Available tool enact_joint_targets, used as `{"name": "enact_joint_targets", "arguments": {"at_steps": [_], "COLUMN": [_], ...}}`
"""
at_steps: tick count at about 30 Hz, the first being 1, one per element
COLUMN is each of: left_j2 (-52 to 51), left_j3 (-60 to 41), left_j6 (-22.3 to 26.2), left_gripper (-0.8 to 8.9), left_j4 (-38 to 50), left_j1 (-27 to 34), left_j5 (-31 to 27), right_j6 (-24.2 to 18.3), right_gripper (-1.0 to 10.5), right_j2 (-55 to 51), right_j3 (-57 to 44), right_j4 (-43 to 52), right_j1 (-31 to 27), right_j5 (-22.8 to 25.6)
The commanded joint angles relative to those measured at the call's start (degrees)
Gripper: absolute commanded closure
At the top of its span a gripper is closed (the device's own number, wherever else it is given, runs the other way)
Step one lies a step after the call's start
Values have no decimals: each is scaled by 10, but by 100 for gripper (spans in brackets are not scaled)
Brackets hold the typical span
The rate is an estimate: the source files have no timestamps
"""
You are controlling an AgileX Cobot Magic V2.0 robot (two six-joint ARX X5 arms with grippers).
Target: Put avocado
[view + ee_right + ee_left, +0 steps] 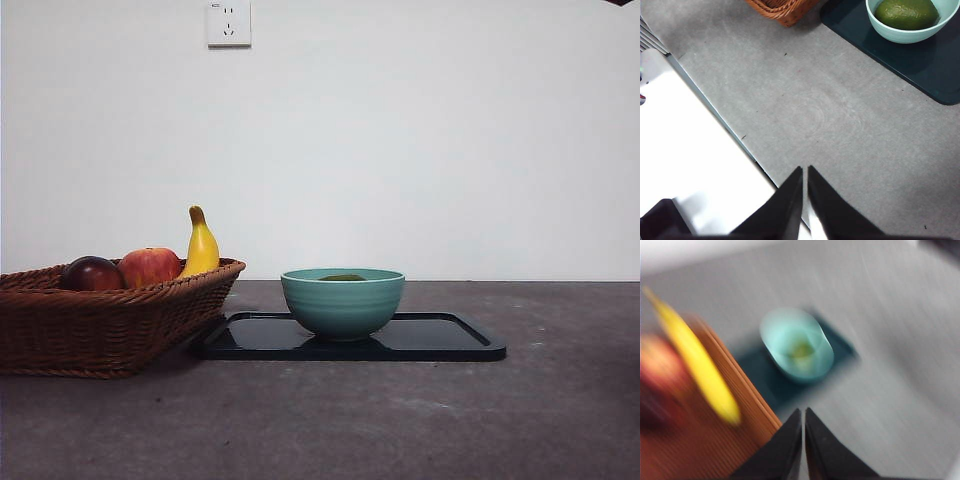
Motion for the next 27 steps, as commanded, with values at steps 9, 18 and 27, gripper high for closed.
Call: {"name": "enact_joint_targets", "arguments": {"at_steps": [9, 18, 27], "left_j2": [-181, -309, -376], "left_j3": [-208, -383, -478], "left_j6": [83, 82, 76], "left_gripper": [804, 804, 804], "left_j4": [331, 342, 330], "left_j1": [183, 225, 228], "left_j5": [-86, -127, -128], "right_j6": [5, 6, 6], "right_gripper": [940, 940, 940], "right_j2": [4, 4, 4], "right_j3": [4, 4, 4], "right_j4": [5, 5, 5], "right_j1": [6, 6, 6], "right_j5": [0, 0, 0]}}
